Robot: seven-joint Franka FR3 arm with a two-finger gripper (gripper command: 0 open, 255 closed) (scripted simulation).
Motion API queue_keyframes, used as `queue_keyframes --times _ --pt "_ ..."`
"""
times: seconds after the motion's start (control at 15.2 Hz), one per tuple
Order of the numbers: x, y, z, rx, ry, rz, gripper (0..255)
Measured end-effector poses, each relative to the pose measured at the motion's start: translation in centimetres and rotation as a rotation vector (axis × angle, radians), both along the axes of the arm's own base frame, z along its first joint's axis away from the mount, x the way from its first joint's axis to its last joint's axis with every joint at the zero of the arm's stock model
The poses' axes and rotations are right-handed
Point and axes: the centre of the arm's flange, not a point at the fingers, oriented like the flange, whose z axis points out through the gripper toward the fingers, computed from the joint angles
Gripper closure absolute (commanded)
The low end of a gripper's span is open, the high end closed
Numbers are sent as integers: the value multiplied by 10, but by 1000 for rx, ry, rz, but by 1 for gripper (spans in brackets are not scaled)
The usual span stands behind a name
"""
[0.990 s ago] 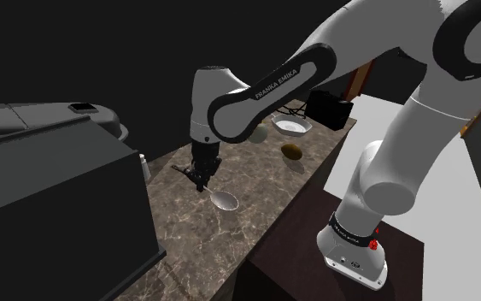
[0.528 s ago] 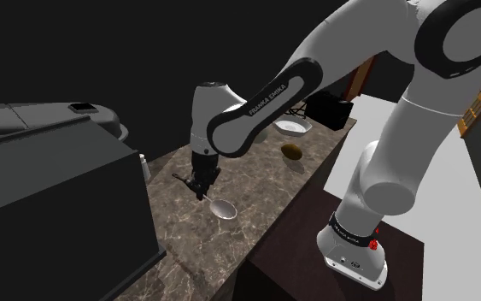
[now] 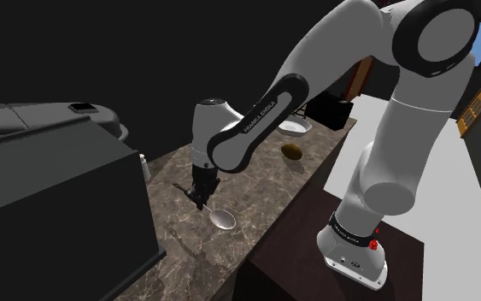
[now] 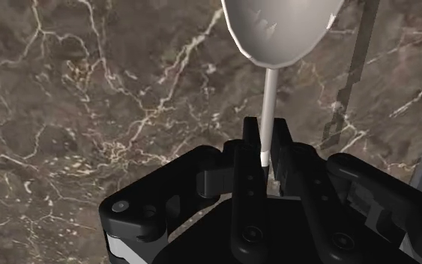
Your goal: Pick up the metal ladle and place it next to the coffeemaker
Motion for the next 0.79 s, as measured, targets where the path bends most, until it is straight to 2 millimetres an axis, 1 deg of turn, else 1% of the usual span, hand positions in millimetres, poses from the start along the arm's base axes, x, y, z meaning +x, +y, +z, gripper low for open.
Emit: queue_keyframes --times 0.46,0.66,0.79 --pt "-1 -1 -34 0 0 0 255" --pt "0 0 -54 0 0 0 255" --pt "0 0 -59 0 0 0 255"
